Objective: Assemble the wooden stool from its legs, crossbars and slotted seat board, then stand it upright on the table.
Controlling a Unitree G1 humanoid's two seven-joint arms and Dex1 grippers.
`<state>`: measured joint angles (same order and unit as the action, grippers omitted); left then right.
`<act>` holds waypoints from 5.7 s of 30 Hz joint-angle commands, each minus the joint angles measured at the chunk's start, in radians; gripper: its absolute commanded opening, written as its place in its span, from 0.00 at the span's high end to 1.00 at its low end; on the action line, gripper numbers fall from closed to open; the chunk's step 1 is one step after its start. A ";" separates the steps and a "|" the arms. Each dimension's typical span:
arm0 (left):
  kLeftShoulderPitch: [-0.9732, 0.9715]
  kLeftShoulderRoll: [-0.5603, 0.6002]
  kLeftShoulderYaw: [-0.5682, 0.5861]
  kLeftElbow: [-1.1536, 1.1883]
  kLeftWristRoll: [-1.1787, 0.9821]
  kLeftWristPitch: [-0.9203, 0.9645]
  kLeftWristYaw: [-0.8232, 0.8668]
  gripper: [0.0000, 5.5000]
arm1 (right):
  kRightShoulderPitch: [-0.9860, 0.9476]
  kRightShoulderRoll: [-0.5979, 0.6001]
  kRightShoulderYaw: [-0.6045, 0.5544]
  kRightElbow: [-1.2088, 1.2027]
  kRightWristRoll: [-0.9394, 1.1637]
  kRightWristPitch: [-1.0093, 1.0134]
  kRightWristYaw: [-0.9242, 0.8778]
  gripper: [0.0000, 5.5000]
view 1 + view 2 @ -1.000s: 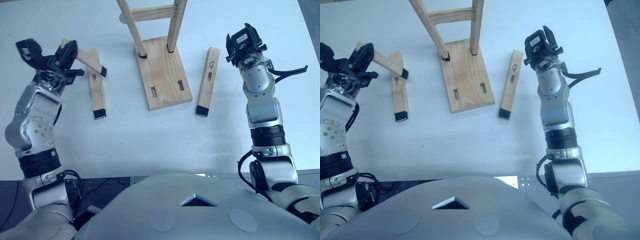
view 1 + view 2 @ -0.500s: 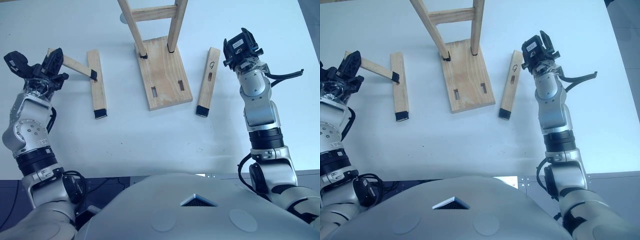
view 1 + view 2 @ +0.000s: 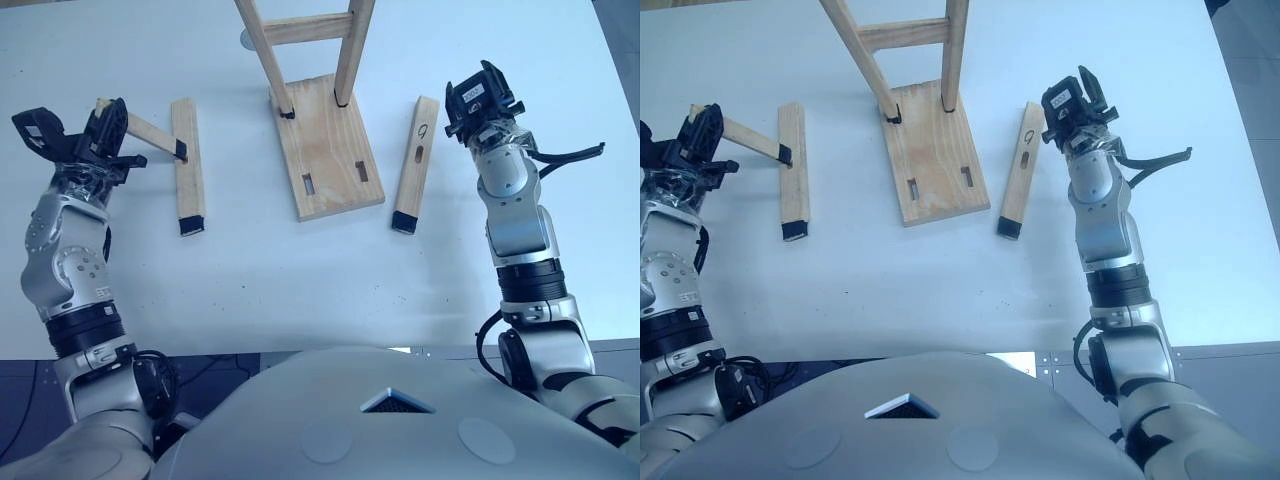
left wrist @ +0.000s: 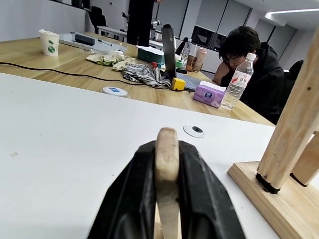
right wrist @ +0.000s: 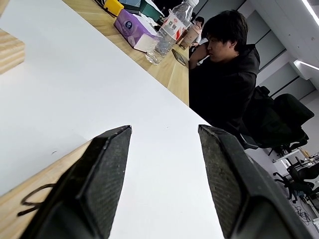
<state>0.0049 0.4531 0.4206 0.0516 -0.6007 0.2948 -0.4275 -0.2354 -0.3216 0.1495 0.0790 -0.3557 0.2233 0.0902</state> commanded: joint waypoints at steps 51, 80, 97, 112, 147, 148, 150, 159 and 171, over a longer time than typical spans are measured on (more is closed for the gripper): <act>-0.272 0.361 -0.235 0.115 0.242 0.654 -0.082 0.46 | -0.006 0.016 0.012 0.057 -0.014 -0.041 -0.020 0.55; -0.219 0.210 -0.266 0.323 0.398 0.366 -0.016 0.63 | -0.163 0.110 -0.292 0.089 0.423 0.094 0.069 0.55; -0.674 0.039 -0.059 -0.306 -0.363 0.461 -0.043 0.63 | -0.732 -0.137 -0.567 0.225 1.274 0.630 0.727 0.26; -0.529 -0.034 -0.295 -0.504 -0.546 0.558 -0.062 0.64 | -0.884 -0.199 -0.535 0.427 1.477 1.092 0.937 0.07; -0.436 -0.021 -0.293 -0.419 -0.468 0.516 -0.142 0.38 | -0.808 -0.193 -0.465 0.319 1.327 0.903 1.041 0.61; -0.436 -0.016 -0.284 -0.418 -0.476 0.520 -0.140 0.35 | -0.791 -0.196 -0.440 0.294 1.304 0.881 1.047 0.61; -0.436 -0.010 -0.263 -0.419 -0.499 0.531 -0.128 0.30 | -0.757 -0.200 -0.389 0.253 1.258 0.835 1.056 0.62; -0.370 0.056 -0.320 -0.288 -0.284 0.489 -0.148 0.29 | -0.623 -0.205 -0.283 0.204 1.135 0.648 1.132 0.62; -0.354 0.043 -0.360 -0.183 -0.153 0.462 -0.235 0.29 | -0.503 -0.138 -0.219 0.288 0.993 0.355 1.198 0.62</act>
<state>-0.3498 0.4951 0.0569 -0.1437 -0.7676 0.7561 -0.6523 -0.7522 -0.4744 -0.0736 0.3588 0.6607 0.6255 1.2744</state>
